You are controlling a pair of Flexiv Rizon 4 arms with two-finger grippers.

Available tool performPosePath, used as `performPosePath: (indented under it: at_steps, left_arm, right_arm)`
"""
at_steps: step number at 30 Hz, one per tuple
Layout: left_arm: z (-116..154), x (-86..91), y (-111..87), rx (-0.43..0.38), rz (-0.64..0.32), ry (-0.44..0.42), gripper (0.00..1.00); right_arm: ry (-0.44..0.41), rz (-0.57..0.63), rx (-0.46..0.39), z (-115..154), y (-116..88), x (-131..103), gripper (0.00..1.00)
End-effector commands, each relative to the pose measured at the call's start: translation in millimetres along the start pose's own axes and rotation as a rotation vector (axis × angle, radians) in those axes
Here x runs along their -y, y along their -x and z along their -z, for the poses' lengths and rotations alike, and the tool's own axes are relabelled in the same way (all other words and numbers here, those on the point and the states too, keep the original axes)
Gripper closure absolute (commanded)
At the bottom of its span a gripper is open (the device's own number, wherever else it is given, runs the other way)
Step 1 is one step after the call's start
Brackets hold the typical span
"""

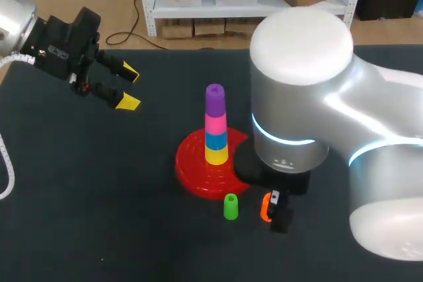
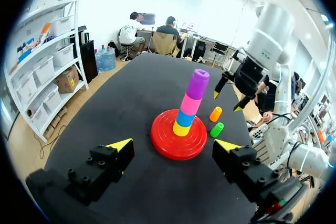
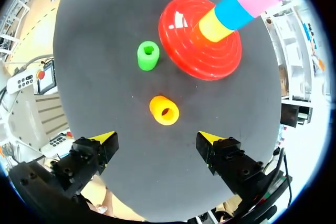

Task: Pick up and stack the cylinders on the red base in this order: pink,purple,orange,green

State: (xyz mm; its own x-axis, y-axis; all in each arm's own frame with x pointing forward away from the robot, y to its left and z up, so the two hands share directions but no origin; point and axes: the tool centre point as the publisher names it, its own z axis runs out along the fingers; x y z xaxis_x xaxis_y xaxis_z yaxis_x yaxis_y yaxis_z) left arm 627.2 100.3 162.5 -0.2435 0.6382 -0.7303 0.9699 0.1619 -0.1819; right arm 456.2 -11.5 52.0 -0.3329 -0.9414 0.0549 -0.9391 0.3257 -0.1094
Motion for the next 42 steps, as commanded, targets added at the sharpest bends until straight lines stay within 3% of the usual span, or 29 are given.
performPosePath:
  at_steps: [1, 11, 18, 25, 42]
  left_arm:
    - [-0.1, 0.1, -1.1, 0.003, -0.002, 0.001, 0.00]
    - [-0.1, 0.1, -1.1, 0.003, -0.002, 0.001, 0.00]
    - [-0.1, 0.1, -1.1, 0.003, -0.002, 0.001, 0.00]
    - [-0.1, 0.1, -1.1, 0.003, -0.002, 0.001, 0.00]
    - [-0.1, 0.1, -1.1, 0.003, -0.002, 0.001, 0.00]
  right_arm:
    - [-0.004, -0.002, -0.005, 1.2, 1.5, -2.0, 0.00]
    - [-0.004, -0.002, -0.005, 1.2, 1.5, -2.0, 0.00]
    - [0.029, -0.037, 0.136, 8.1, 2.1, 3.4, 0.00]
    - [0.023, -0.043, 0.217, 6.4, -1.3, 4.7, 0.00]
    - [0.086, -0.057, 0.199, -12.9, 9.1, 12.5, 0.00]
